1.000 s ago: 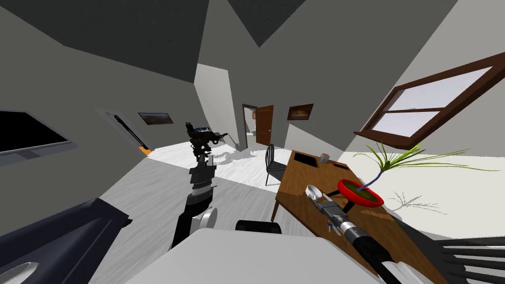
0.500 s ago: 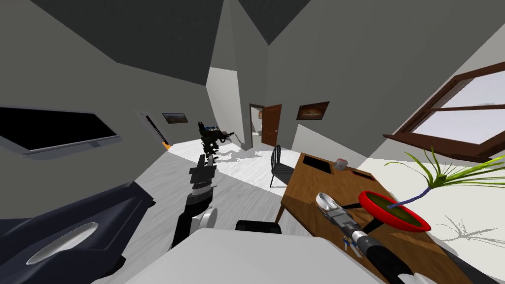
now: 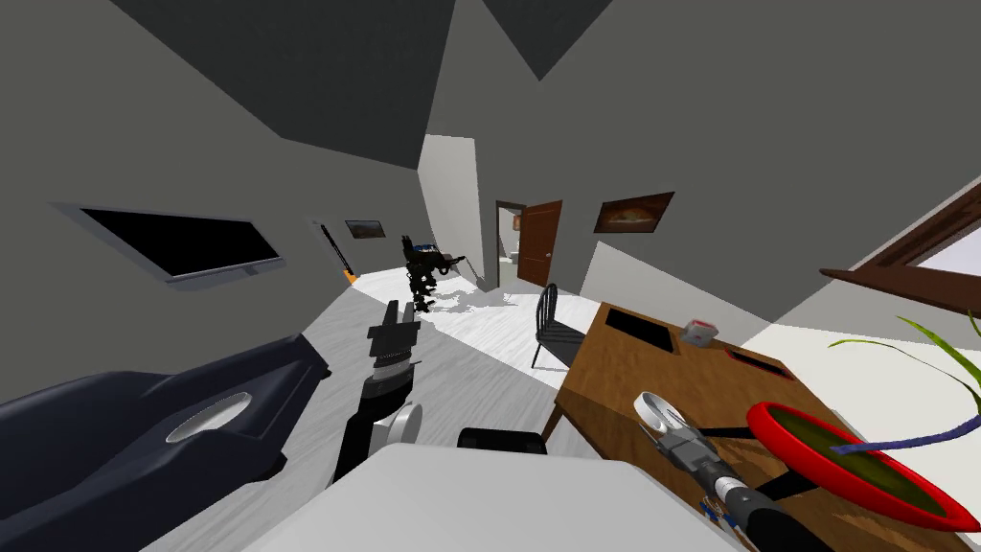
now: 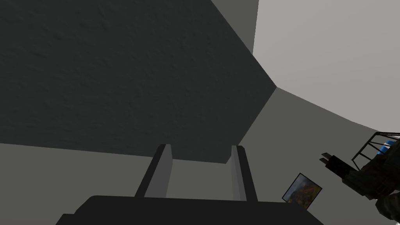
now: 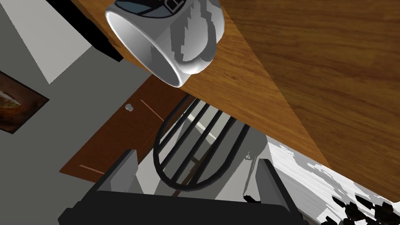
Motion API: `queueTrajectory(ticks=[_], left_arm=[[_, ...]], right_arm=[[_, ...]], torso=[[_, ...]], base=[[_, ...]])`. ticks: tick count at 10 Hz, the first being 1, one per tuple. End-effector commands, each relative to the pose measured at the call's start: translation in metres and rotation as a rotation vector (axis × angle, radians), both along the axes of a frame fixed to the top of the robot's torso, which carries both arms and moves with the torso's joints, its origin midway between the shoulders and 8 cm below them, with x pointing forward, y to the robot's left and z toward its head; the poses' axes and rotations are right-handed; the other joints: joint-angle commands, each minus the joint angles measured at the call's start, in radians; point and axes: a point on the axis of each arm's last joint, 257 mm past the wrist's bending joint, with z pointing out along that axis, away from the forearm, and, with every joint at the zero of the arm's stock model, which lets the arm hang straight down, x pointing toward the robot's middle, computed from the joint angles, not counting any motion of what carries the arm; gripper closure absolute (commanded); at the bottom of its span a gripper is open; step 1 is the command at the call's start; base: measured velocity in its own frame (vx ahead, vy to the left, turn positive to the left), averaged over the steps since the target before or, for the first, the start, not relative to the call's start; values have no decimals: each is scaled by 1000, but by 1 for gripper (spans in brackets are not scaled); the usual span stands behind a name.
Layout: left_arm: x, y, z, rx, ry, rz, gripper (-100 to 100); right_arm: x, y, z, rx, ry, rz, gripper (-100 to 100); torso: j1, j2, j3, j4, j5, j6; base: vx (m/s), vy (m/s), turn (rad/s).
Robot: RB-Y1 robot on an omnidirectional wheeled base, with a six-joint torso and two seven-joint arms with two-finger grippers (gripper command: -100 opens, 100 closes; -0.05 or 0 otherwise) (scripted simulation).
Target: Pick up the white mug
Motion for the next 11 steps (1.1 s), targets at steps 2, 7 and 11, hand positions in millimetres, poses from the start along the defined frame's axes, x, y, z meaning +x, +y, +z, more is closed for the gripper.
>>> queueTrajectory(ticks=[2, 7, 11], left_arm=[[0, 0, 0, 0, 0, 0, 0], [0, 0, 0, 0, 0, 0, 0], [0, 0, 0, 0, 0, 0, 0]], right_arm=[[-15, -16, -15, -58, 59, -5, -100], [-65, -56, -43, -209, 227, -13, -100], [-107, -78, -64, -293, 354, -22, -100]], torso=[[0, 0, 0, 0, 0, 0], [-1, 0, 0, 0, 0, 0], [-2, 0, 0, 0, 0, 0]], base=[[1, 1, 77], [3, -12, 196], [-1, -26, 156]])
